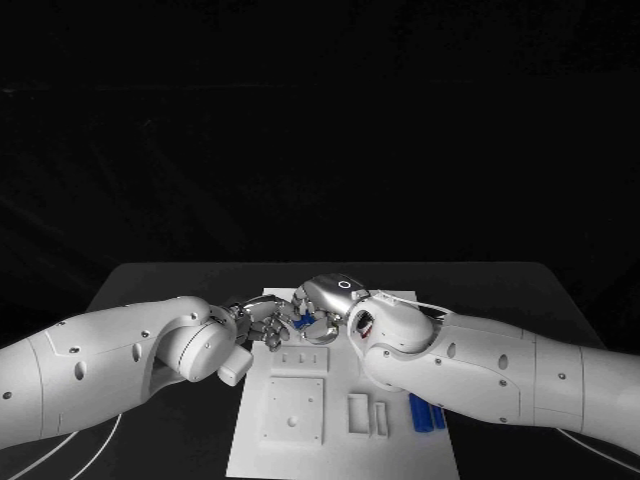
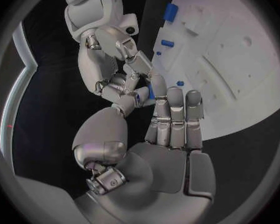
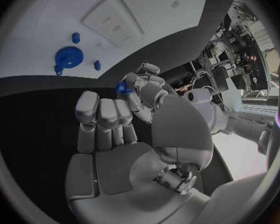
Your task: Assemble the parts on the task board
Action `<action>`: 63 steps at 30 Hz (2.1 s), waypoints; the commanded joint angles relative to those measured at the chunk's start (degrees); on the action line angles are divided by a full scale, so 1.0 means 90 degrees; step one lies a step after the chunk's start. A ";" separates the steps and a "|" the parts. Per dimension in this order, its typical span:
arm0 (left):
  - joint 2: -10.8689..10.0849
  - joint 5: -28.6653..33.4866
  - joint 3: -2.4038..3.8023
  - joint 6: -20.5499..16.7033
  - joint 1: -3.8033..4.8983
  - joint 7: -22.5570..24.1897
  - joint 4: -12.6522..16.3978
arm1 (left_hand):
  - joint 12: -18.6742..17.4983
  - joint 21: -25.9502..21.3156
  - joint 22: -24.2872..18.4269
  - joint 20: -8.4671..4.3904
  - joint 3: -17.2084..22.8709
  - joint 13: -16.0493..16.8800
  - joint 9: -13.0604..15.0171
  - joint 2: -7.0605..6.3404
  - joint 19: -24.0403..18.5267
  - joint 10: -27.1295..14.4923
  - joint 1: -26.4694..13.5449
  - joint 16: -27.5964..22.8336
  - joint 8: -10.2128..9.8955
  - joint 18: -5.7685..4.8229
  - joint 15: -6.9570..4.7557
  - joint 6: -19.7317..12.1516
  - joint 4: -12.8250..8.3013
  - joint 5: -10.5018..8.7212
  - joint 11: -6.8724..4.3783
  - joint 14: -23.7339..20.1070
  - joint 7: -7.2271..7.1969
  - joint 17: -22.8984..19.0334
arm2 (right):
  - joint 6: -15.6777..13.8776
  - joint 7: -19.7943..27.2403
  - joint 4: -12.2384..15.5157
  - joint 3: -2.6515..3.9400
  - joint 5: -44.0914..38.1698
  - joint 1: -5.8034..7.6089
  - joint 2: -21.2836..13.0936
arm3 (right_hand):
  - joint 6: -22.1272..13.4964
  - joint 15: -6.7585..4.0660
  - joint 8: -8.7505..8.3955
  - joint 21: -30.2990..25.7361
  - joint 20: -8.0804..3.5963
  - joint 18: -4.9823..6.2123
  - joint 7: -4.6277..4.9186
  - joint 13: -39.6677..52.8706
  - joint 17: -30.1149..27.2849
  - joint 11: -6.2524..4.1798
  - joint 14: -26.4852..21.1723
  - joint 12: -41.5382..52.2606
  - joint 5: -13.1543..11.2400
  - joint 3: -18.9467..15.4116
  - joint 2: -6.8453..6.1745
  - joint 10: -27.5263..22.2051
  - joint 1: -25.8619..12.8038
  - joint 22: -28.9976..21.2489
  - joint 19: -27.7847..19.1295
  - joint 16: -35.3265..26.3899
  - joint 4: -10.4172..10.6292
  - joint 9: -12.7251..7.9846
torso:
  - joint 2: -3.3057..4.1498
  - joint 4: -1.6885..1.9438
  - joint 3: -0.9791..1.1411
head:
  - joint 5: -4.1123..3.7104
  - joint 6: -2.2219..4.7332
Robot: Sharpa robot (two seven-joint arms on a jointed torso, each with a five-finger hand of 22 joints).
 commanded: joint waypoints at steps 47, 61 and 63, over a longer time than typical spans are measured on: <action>0.0084 -0.0975 0.0033 -0.0007 0.0028 0.0146 0.0077 | -0.0011 0.0123 -0.0227 -0.0786 -0.0069 -0.0225 0.0200 -0.0498 0.0014 -0.0005 0.0714 0.0124 -0.0280 -0.0097 -0.0112 0.0855 0.0476 -0.1206 -0.0068 0.0059 -0.0550 -0.0262 | -0.0215 -0.0692 -0.0021 -0.0022 0.0762 -0.0172 0.0013 | 0.0419 -0.0090 0.0015 -0.0049 -0.0047 0.0630 0.0146 0.0115 0.0010 -0.0056 0.0012 0.0028 0.0716 -0.0289 0.0036 0.0105 -0.0663 0.0034 0.0084 -0.0082 0.0221 0.0078 | -0.0001 -0.0001 0.0001 | -0.0038 -0.0020; 0.0104 -0.1293 0.0033 0.0198 0.0027 0.0075 0.0058 | -0.0003 0.0141 -0.0257 -0.0799 -0.0072 -0.0242 0.0202 -0.0495 0.0015 0.0017 0.0782 0.0153 -0.0300 -0.0091 -0.0129 0.0891 0.0464 -0.1327 -0.0081 0.0071 -0.0563 -0.0281 | -0.0287 -0.0708 -0.0081 -0.0022 0.0718 -0.0178 0.0022 | 0.0425 -0.0095 -0.0005 -0.0061 -0.0048 0.0630 0.0143 0.0106 0.0012 -0.0059 0.0011 0.0001 0.0820 -0.0324 0.0005 0.0098 -0.0823 0.0034 0.0089 -0.0093 0.0301 0.0081 | -0.0001 0.0004 -0.0002 | -0.0047 -0.0020; 0.0107 -0.1414 0.0033 0.0215 0.0026 0.0074 0.0057 | -0.0002 0.0142 -0.0260 -0.0799 -0.0070 -0.0243 0.0203 -0.0490 0.0014 0.0018 0.0790 0.0155 -0.0301 -0.0091 -0.0130 0.0894 0.0460 -0.1321 -0.0082 0.0071 -0.0564 -0.0283 | -0.0326 -0.0640 -0.0107 -0.0022 0.0796 -0.0178 0.0017 | 0.0404 -0.0092 -0.0024 -0.0069 -0.0051 0.0630 0.0148 0.0065 0.0008 -0.0055 0.0007 -0.0060 0.0815 -0.0319 -0.0051 0.0042 -0.0844 0.0032 0.0085 -0.0103 0.0317 0.0075 | -0.0003 0.0001 -0.0002 | -0.0040 -0.0020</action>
